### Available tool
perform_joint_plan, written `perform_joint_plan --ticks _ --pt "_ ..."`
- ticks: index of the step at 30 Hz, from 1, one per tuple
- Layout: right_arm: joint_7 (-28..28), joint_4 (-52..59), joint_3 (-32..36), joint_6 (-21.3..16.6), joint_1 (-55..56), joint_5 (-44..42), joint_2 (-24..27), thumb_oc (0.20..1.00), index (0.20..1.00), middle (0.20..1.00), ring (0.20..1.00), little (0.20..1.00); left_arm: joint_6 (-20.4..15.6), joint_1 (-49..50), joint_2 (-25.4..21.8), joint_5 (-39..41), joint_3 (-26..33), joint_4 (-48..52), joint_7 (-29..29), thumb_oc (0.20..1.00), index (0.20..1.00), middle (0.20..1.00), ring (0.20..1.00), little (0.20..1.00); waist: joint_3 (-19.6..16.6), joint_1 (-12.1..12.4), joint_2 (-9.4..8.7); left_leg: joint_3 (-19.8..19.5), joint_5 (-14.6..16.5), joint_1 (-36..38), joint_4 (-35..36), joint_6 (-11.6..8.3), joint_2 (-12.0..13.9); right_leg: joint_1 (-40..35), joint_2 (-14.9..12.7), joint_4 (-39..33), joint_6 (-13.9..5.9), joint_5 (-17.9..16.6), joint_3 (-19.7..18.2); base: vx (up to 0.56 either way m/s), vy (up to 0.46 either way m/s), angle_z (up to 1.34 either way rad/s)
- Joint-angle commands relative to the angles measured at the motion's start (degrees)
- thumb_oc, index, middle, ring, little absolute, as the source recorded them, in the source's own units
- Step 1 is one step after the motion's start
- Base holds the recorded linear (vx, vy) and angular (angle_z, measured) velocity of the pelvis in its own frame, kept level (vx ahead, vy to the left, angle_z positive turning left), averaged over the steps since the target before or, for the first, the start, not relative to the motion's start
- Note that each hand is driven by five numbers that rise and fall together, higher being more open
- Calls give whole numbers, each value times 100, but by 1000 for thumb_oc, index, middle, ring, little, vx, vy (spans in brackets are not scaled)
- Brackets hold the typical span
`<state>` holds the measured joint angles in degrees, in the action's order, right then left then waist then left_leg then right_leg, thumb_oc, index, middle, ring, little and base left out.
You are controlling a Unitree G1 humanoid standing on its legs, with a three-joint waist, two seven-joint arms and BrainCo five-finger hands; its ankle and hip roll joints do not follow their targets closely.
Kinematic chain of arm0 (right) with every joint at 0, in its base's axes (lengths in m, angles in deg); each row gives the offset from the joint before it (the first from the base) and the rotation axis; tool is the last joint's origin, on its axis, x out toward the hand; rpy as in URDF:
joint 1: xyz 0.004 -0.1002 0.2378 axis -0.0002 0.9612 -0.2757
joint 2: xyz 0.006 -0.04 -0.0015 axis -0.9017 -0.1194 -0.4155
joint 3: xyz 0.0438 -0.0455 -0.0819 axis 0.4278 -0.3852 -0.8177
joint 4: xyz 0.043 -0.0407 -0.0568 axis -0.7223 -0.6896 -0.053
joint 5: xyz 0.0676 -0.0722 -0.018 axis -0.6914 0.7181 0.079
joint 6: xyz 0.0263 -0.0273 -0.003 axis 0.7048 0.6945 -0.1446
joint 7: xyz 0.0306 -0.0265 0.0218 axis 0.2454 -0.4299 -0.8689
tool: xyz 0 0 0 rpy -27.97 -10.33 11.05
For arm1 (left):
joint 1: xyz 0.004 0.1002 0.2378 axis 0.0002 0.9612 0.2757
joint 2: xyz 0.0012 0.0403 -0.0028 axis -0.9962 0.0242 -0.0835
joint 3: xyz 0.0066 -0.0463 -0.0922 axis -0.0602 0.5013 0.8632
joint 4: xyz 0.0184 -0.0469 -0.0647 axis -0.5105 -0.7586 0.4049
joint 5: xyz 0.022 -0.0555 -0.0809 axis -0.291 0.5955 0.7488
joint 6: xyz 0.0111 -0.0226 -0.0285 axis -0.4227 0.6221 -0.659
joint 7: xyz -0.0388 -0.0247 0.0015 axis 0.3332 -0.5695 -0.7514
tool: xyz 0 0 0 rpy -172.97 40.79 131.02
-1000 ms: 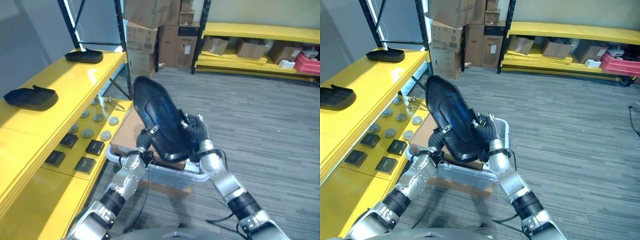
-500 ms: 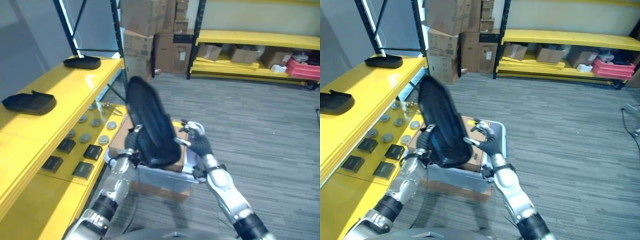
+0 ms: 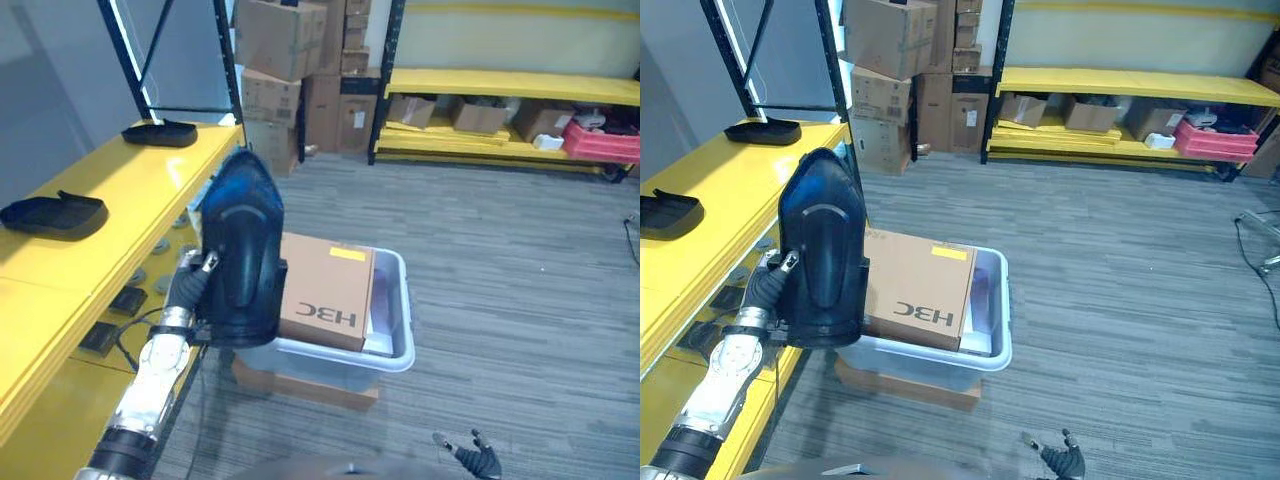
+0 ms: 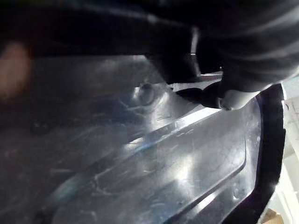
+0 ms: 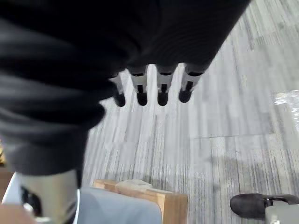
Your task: Move parts from the plastic box to the shelf.
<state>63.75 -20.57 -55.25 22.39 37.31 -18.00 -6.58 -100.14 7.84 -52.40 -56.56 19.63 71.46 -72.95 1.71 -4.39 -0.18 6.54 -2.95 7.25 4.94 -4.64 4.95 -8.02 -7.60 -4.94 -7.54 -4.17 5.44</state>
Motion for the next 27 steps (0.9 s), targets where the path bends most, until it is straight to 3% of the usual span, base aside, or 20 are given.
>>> perform_joint_plan --ticks 1,3,4,6,8,9,10,11,13,14,15,16,18,20,21,24,25,27 --pt "-389 -133 -32 51 -351 205 -122 1000 1000 1000 1000 1000 -627 -232 77 30 474 554 31 200 200 200 200 200 80 186 -20 -291 -53 -287 -371 -121 295 94 86 499 41 532 171 -89 -138 41" --pt "-490 -713 -376 164 -646 665 -237 1000 1000 1000 1000 1000 -668 -76 88 97 597 888 27 200 200 200 200 200 219 390 22 -549 -150 -421 -479 -197 343 48 180 560 139 634 325 -84 -169 52" --pt "-489 -724 -376 158 -661 667 -240 1000 1000 1000 1000 1000 -660 -76 87 99 606 901 23 200 200 200 200 200 225 374 23 -567 -186 -461 -495 -194 342 74 181 565 146 602 339 -152 -176 57" --pt "-253 -1058 -440 256 -896 985 -286 1000 1000 1000 1000 1000 -685 -146 -87 34 678 1292 98 200 200 200 200 200 505 588 128 -987 -621 -874 -525 -487 420 81 320 537 274 678 728 -189 -121 63" --pt "-186 -1186 -329 308 -963 930 -291 1000 1000 1000 1000 1000 -717 -182 -110 16 713 1443 150 200 200 200 200 200 603 675 167 -1071 -806 -1037 -477 -574 459 115 330 525 277 684 907 -182 -46 86" --pt "-92 -1329 -264 382 -1138 939 -305 1000 1000 1000 1000 1000 -750 -235 -113 -2 777 1653 244 200 200 200 200 200 719 706 191 -1013 -919 -1260 -485 -519 503 165 270 528 277 670 1236 -203 -30 94" --pt "-91 -1335 -262 381 -1147 939 -307 1000 1000 1000 1000 1000 -745 -238 -112 -3 779 1658 244 200 200 200 200 200 716 690 189 -1030 -917 -1282 -499 -515 495 170 266 527 274 670 1253 -232 -72 143" --pt "-120 -1439 -330 438 -1271 1036 -307 1000 1000 1000 1000 1000 -732 -315 -117 -62 795 1730 327 200 200 200 200 200 742 696 121 -522 -784 -1399 -772 -384 548 187 188 468 268 607 1575 -150 -83 129" --pt "-131 -1371 -455 460 -1327 1205 -302 1000 1000 1000 1000 1000 -764 -308 -148 -64 829 1908 313 200 200 200 200 200 713 685 51 95 -545 -1362 -1065 -290 626 202 112 496 294 623 1844 -152 -79 99" --pt "-125 -1340 -465 479 -1342 1221 -292 1000 1000 1000 1000 1000 -777 -317 -189 -107 849 1934 335 200 200 200 200 200 700 679 -40 425 -243 -1341 -1430 -210 610 214 22 524 320 617 2010 -83 -36 118" --pt "-124 -1339 -467 481 -1342 1221 -297 1000 1000 1000 1000 1000 -775 -314 -193 -108 851 1938 336 200 200 200 200 200 701 677 -40 419 -198 -1369 -1496 -206 616 214 20 532 314 626 2011 -30 -52 119" --pt "-119 -1352 -419 493 -1343 1177 -295 1000 1000 1000 1000 1000 -793 -333 -229 -149 873 1968 358 200 200 200 200 200 664 675 -95 539 222 -1271 -1790 -206 599 168 -15 548 306 712 2068 -3 -7 85" --pt "-120 -1329 -361 513 -1342 1150 -283 1000 1000 1000 1000 1000 -835 -399 -317 -183 934 2084 391 200 200 200 200 200 604 686 -186 700 682 -1141 -2042 -140 413 196 -131 525 308 644 2298 -61 41 64" --pt "-94 -1368 -303 554 -1337 1178 -295 1000 1000 1000 1000 1000 -855 -470 -376 -229 957 2149 433 200 200 200 200 200 530 681 -205 593 934 -1015 -1929 -95 223 198 -182 546 246 585 2442 1 156 93" --pt "-122 -1447 -274 631 -1294 1264 -319 1000 1000 1000 1000 1000 -822 -527 -454 -321 968 2217 467 200 200 200 200 200 399 637 -163 598 818 -790 -1358 -62 173 191 -209 595 148 511 2588 46 160 94" --pt "-24 -1482 -300 678 -1371 1490 -284 1000 1000 1000 1000 1000 -759 -709 -620 -450 887 2322 509 200 200 200 200 200 376 655 -229 485 716 -791 -1115 35 51 229 -371 862 72 471 2757 67 234 86" --pt "27 -1286 -408 654 -1487 1613 -260 1000 1000 1000 1000 1000 -755 -913 -828 -523 831 2419 628 200 200 200 200 200 491 597 -259 414 883 -656 -1057 333 -149 520 -747 1843 -25 465 2648 147 413 74" --pt "109 -1140 -391 661 -1520 1609 -230 1000 1000 1000 1000 1000 -730 -950 -890 -519 809 2454 636 200 200 200 200 200 560 557 -278 423 953 -576 -1061 476 -269 665 -950 2362 -126 410 2483 45 292 46"
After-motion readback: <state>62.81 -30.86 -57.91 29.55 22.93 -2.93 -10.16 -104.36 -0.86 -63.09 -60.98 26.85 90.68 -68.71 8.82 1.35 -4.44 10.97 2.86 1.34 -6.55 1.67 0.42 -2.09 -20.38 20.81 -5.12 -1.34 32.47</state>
